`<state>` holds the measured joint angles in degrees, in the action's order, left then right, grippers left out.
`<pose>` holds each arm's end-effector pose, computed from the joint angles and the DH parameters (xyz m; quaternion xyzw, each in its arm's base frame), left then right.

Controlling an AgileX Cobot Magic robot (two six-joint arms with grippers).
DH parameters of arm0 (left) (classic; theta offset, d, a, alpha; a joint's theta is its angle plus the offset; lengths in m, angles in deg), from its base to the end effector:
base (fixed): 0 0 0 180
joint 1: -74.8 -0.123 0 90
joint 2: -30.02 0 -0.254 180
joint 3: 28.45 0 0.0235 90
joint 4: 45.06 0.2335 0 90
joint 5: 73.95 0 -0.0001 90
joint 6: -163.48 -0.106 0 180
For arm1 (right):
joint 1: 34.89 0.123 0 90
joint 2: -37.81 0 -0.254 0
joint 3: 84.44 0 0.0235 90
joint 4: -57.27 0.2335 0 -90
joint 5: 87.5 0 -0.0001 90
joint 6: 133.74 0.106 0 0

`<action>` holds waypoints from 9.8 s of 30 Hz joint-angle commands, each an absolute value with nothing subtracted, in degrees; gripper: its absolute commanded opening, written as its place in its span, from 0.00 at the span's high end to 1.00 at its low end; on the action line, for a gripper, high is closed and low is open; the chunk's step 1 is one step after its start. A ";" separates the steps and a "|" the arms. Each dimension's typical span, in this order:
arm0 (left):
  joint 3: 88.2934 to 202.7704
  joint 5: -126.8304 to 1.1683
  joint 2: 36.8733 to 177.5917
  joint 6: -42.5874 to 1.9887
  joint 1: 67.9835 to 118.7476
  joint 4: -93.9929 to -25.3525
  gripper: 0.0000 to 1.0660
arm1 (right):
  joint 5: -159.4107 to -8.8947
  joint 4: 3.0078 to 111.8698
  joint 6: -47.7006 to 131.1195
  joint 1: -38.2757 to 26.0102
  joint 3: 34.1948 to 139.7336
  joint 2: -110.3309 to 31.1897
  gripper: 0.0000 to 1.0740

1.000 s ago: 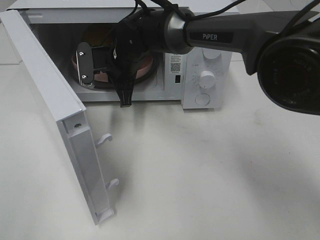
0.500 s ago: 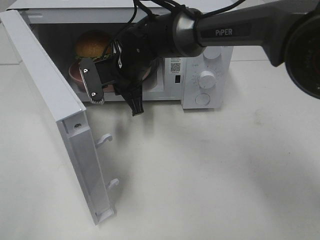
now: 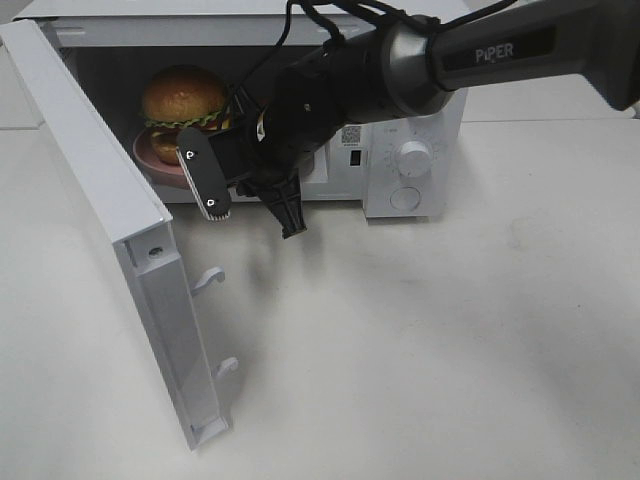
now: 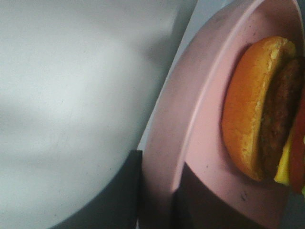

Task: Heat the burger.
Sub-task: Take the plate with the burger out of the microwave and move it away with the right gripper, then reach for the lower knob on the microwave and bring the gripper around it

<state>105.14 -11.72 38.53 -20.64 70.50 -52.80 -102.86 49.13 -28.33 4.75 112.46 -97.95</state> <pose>0.0210 -0.0111 0.2663 0.0030 0.8514 -0.0290 0.5237 0.3674 0.2992 0.1343 -0.8019 0.4521 -0.1584 0.3569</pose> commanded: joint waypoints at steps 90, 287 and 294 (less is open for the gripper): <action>104.97 -12.47 38.13 -20.64 70.56 -52.85 0.06 | -88.82 60.82 -43.69 3.95 54.59 -42.09 1.00; 104.97 -12.47 38.13 -20.64 70.56 -52.85 0.06 | -138.96 26.84 83.16 -8.02 63.87 -58.02 0.32; 104.97 -12.47 38.13 -20.64 70.56 -52.85 0.06 | -139.41 37.21 68.15 -8.02 63.87 -47.48 0.32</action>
<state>105.14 -11.72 38.53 -20.64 70.50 -52.80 -138.73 33.49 74.34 -7.79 63.87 -50.57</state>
